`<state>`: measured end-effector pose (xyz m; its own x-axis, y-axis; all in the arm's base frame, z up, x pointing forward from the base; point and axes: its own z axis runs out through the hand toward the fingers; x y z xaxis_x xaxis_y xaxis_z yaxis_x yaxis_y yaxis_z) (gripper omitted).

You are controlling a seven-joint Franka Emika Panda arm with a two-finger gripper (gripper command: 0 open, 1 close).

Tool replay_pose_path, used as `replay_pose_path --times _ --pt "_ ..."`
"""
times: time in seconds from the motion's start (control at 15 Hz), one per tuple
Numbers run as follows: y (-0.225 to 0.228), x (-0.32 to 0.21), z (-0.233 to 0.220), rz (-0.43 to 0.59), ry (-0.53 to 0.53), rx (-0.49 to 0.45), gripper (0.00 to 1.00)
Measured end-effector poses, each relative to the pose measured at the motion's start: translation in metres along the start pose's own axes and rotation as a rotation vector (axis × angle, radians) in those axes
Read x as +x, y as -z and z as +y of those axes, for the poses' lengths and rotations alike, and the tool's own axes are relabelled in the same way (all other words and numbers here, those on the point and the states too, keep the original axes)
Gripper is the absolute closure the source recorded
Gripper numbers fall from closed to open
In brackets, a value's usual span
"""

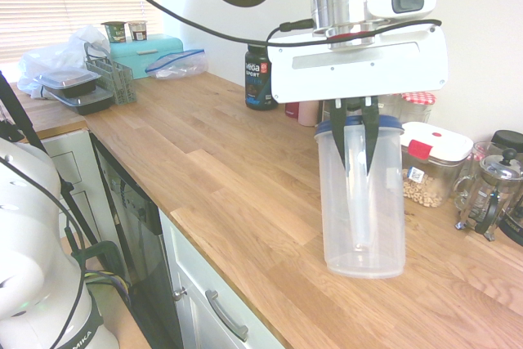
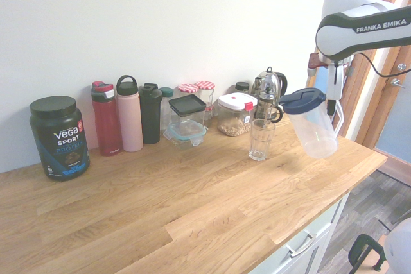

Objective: Pour me some water

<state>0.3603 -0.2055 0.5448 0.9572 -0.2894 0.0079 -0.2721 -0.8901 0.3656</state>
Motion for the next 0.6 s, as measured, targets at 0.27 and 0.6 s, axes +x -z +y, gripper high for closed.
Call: replay_pose_path --times 0.27,0.6 --pt "0.010 0.020 -0.010 -0.066 0.085 -0.142 1.00" --pt "0.003 0.059 -0.049 -0.133 0.122 -0.222 1.00"
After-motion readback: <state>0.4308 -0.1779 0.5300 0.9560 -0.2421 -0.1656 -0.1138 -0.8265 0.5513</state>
